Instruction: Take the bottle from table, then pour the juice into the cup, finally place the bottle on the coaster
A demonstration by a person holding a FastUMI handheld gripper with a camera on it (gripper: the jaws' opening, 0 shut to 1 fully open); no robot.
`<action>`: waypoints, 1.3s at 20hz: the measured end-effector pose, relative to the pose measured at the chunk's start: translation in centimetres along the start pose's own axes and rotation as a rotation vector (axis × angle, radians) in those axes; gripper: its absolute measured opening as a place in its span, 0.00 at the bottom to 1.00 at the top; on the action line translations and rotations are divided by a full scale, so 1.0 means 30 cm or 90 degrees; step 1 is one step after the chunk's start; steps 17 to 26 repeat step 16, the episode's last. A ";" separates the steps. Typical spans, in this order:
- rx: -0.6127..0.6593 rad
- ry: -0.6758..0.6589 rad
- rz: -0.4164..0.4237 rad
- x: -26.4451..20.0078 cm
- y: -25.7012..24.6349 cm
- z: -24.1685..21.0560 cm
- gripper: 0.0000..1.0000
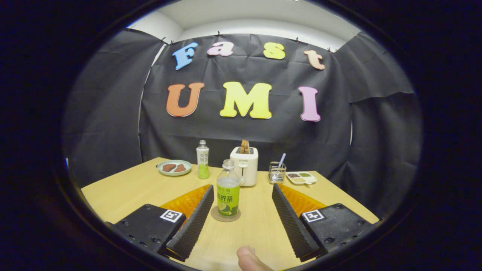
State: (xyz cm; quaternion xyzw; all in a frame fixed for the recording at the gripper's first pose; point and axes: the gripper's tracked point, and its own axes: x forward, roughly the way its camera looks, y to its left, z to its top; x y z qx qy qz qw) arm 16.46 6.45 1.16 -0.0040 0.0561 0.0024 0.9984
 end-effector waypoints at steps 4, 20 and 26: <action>0.040 -0.023 0.022 -0.175 0.019 -0.021 1.00; 0.016 -0.068 -0.019 -0.422 -0.023 -0.014 1.00; 0.016 -0.068 -0.019 -0.422 -0.023 -0.014 1.00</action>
